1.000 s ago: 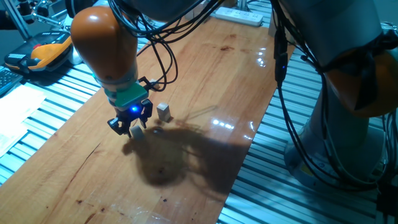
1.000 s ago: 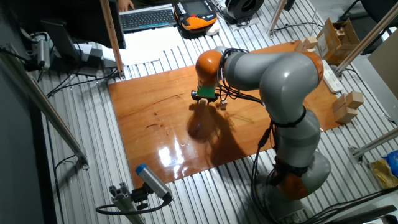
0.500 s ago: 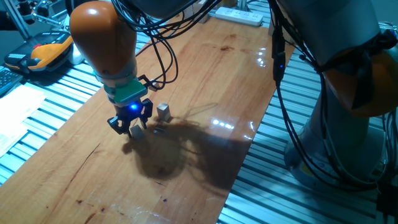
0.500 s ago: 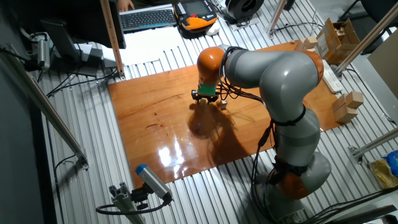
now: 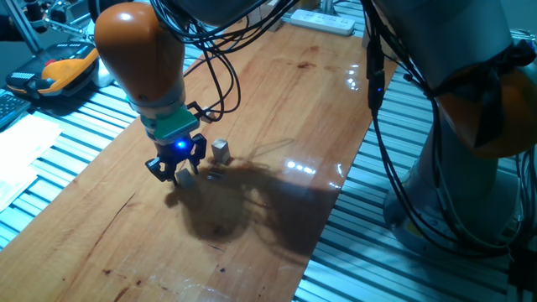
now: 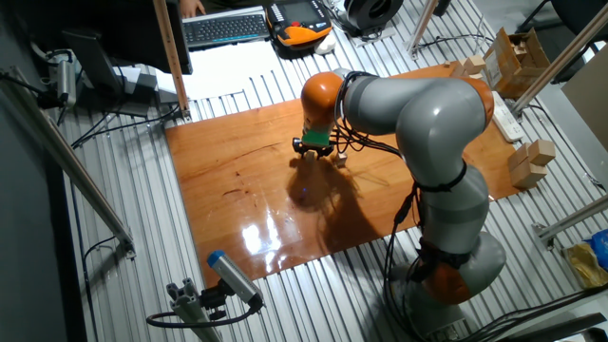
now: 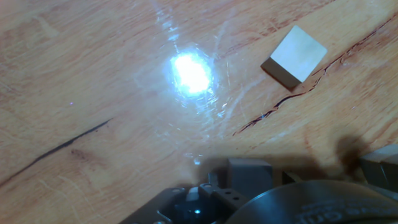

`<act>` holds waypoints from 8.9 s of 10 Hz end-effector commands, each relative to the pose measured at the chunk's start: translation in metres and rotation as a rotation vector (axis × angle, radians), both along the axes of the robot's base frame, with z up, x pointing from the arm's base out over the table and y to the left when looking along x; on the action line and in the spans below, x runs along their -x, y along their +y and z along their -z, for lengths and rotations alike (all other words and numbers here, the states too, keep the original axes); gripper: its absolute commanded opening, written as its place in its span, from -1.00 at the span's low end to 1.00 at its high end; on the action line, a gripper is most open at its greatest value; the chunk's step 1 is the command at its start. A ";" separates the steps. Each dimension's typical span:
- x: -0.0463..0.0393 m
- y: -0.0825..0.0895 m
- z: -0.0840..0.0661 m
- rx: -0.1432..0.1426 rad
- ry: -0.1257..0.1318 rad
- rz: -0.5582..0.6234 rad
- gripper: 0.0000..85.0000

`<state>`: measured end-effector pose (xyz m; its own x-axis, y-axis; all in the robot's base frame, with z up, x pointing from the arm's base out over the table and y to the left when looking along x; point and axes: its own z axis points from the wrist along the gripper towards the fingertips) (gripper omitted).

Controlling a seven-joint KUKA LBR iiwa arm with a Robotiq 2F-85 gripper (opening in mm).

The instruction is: Stack the blocks in a vertical line of five

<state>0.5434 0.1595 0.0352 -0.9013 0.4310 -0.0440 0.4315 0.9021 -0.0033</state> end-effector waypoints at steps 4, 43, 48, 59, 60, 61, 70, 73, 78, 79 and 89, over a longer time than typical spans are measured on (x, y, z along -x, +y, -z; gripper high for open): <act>0.0031 0.002 0.001 0.004 0.000 -0.005 0.20; 0.0482 -0.080 -0.074 0.009 -0.016 -0.299 -1.00; 0.0455 -0.096 -0.072 0.021 -0.013 -0.346 -1.00; 0.0443 -0.103 -0.061 0.025 -0.018 -0.346 -1.00; 0.0441 -0.103 -0.060 0.027 -0.020 -0.346 -1.00; 0.0442 -0.103 -0.060 0.027 -0.020 -0.346 -1.00; 0.0486 -0.100 -0.057 0.029 -0.025 -0.335 -1.00; 0.0486 -0.100 -0.057 0.030 -0.027 -0.333 -1.00; 0.0483 -0.100 -0.058 0.018 -0.033 -0.299 -1.00; 0.0482 -0.100 -0.058 0.017 -0.036 -0.287 -1.00; 0.0446 -0.104 -0.061 0.024 -0.034 -0.288 -1.00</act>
